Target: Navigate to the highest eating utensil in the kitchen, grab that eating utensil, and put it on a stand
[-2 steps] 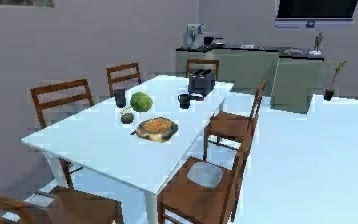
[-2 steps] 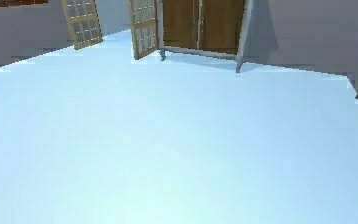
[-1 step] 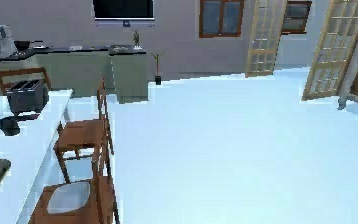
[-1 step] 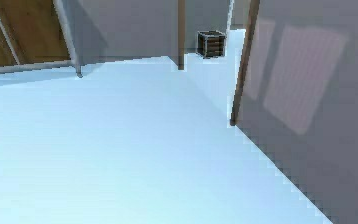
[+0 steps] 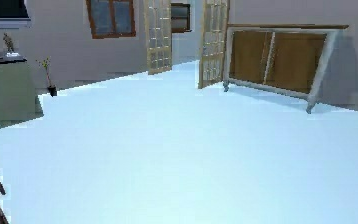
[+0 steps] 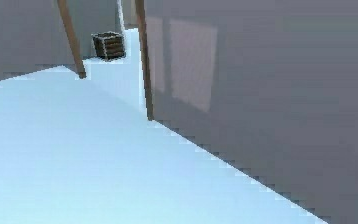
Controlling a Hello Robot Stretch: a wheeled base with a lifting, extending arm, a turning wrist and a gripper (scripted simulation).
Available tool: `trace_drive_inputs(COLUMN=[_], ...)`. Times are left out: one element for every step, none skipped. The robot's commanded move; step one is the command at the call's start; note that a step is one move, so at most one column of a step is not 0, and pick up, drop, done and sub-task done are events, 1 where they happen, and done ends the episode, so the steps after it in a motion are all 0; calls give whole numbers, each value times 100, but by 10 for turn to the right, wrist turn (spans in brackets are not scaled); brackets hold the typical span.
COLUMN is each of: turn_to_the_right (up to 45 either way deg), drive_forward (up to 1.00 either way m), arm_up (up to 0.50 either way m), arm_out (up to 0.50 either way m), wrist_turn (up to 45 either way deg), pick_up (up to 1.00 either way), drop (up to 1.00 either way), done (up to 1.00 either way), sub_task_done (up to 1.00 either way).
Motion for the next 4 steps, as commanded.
trace_drive_inputs(turn_to_the_right=[0,-450,0,-30], drive_forward=[70,0,100,0], arm_up=[0,0,0,0], arm_out=[0,0,0,0], wrist_turn=[0,0,0,0], pick_up=[0,0,0,0], drop=[0,0,0,0], done=[0,0,0,0], sub_task_done=[0,0,0,0])
